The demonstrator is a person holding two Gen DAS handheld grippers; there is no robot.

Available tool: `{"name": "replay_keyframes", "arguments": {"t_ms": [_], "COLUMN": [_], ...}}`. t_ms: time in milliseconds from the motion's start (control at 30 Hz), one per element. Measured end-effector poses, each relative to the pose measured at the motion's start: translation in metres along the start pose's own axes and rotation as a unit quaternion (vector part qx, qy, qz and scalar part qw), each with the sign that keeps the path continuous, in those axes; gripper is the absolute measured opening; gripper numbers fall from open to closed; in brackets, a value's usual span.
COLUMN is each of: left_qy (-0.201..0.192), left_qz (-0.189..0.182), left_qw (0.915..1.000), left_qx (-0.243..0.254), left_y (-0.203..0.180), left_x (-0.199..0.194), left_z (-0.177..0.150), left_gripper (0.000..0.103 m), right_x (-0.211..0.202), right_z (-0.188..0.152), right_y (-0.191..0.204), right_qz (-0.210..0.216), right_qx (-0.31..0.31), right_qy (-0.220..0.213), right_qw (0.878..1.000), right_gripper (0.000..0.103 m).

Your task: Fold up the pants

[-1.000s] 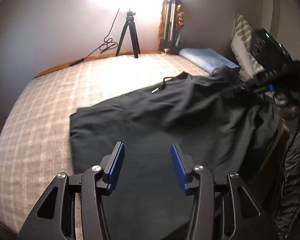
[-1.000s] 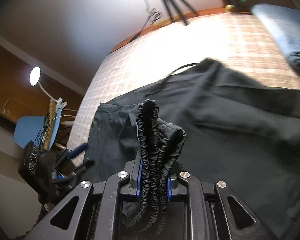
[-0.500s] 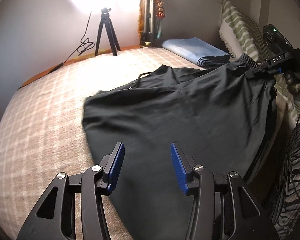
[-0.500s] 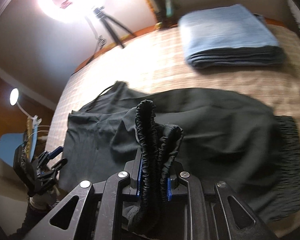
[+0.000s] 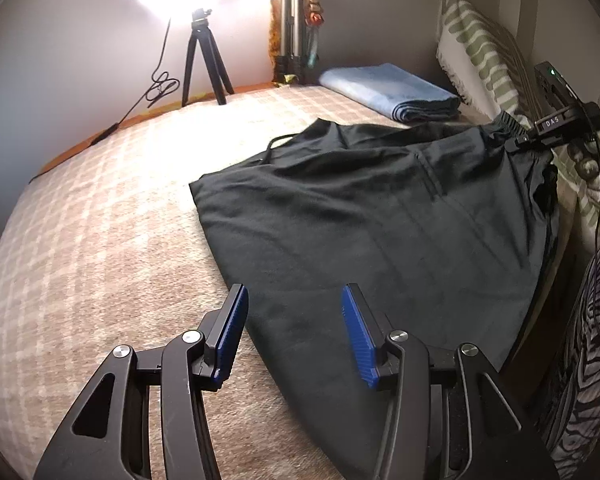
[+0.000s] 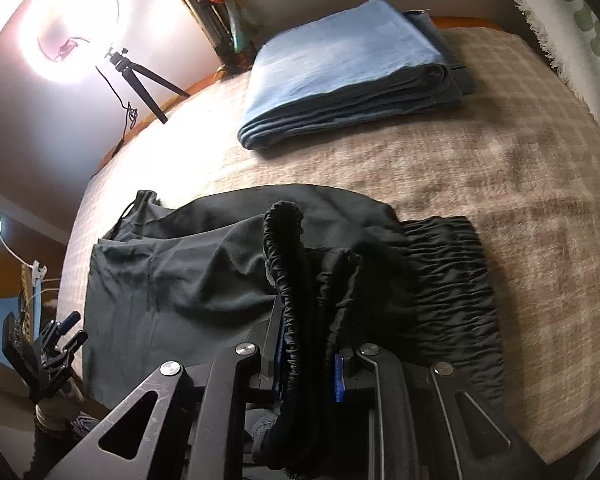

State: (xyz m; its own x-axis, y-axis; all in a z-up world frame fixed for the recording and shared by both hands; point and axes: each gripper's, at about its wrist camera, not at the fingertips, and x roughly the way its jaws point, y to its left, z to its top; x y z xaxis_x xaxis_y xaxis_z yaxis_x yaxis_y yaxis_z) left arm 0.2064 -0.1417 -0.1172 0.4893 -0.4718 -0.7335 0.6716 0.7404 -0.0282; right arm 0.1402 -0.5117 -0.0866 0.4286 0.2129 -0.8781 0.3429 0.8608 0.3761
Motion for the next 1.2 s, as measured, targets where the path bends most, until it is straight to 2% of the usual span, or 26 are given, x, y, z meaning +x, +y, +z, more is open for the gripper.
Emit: {"name": "replay_keyframes", "arguments": {"t_ms": [100,267,400,467,567,600,667,733,833,933,1000,1200], "left_qy": [0.003,0.003,0.003,0.004,0.004,0.003,0.002,0.0,0.0,0.0,0.001,0.021], "left_qz": [-0.001,-0.003,-0.003,-0.005,-0.006,-0.008,-0.011,-0.01,-0.01,-0.012,-0.008,-0.015], "left_qw": [1.0,1.0,1.0,1.0,1.0,1.0,0.9999,0.9997,0.9993,0.9989,0.9989,0.9979], "left_qx": [0.0,-0.001,0.002,0.002,0.002,-0.002,-0.01,-0.02,-0.036,-0.046,-0.047,-0.06], "left_y": [0.0,0.0,-0.001,0.0,0.001,0.002,0.004,0.009,0.015,0.018,0.018,0.017], "left_x": [0.002,0.004,0.003,0.003,0.002,0.001,-0.001,-0.004,-0.01,-0.018,-0.022,-0.021], "left_z": [0.0,0.0,0.0,0.0,0.0,0.001,0.001,0.002,-0.001,-0.006,-0.01,-0.023], "left_gripper": [0.048,0.048,0.048,0.048,0.048,0.048,0.048,0.048,0.058,0.058,0.058,0.058], "right_x": [-0.002,-0.016,-0.031,-0.035,-0.029,-0.026,-0.02,-0.015,-0.012,-0.012,-0.017,-0.056], "right_z": [0.001,-0.006,-0.018,-0.027,-0.039,-0.043,-0.048,-0.053,-0.057,-0.058,-0.057,-0.052], "right_y": [-0.006,-0.012,-0.015,-0.015,-0.009,-0.007,-0.004,-0.001,0.004,0.008,0.012,0.041], "right_qz": [0.008,-0.002,-0.019,-0.017,-0.045,-0.061,-0.09,-0.118,-0.138,-0.154,-0.163,-0.159], "right_qx": [-0.007,0.002,0.013,0.011,-0.003,-0.012,-0.033,-0.054,-0.072,-0.088,-0.087,-0.083], "right_qy": [0.004,-0.005,-0.012,-0.005,0.012,0.019,0.024,0.023,0.018,0.019,0.01,-0.07], "right_qw": [1.0,1.0,1.0,1.0,0.999,0.998,0.995,0.991,0.988,0.984,0.983,0.981], "right_gripper": [0.02,0.047,0.048,0.05,0.05,0.049,0.032,0.032,0.03,0.03,0.035,0.042]}}
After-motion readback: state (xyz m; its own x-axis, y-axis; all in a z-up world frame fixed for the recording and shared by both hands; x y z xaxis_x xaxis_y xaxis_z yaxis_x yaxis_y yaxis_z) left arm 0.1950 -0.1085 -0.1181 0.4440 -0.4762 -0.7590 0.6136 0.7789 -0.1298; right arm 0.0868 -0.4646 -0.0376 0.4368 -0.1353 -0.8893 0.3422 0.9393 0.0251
